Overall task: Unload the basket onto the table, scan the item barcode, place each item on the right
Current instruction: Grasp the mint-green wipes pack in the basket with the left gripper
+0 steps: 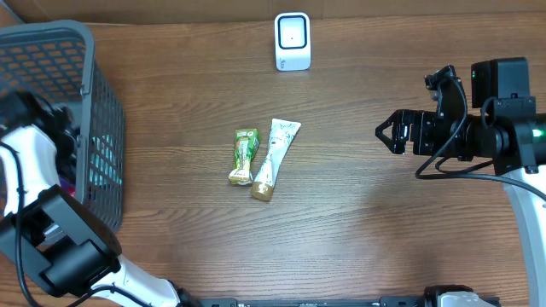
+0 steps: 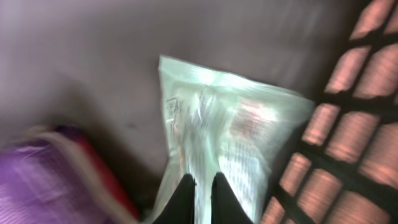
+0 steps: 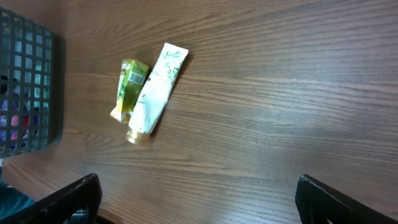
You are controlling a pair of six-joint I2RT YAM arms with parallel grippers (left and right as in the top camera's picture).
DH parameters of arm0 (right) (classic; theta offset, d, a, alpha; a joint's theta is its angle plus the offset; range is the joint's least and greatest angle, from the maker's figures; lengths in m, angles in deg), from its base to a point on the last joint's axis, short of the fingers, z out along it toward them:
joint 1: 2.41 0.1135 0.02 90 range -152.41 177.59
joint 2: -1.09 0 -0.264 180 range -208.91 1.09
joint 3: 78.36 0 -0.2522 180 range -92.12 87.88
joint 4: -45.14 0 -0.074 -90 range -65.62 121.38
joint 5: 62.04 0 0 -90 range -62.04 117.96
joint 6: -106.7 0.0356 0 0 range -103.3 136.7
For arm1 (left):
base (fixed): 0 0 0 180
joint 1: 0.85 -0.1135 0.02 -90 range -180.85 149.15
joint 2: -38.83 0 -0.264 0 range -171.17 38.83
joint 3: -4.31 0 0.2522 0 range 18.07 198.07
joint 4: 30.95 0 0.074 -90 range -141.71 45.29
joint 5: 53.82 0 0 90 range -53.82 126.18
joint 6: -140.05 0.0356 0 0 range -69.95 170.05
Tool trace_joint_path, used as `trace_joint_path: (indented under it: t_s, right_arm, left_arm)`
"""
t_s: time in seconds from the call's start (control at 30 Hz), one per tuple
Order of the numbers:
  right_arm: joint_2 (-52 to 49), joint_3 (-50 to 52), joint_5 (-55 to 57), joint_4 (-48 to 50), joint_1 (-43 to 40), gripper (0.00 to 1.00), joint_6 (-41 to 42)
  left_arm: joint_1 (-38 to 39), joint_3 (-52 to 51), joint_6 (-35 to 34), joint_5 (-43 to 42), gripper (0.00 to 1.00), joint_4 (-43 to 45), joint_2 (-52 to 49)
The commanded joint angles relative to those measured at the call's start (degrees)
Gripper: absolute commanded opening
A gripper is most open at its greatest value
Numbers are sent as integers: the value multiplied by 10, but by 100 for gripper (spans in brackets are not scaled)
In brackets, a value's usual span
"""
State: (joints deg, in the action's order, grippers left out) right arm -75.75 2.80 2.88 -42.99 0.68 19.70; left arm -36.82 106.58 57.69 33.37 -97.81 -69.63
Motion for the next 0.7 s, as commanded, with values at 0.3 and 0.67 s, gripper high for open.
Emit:
trace_joint_path:
  t_s: [0.3,0.67]
  right_arm:
    - [2,-7,1,10,3,100,2]
    - [2,-7,1,16,3,100,2]
  left_arm:
    - [3,132,-19,4,20,-65,-1]
    - [4,-47,-21,-17,76,52,-10]
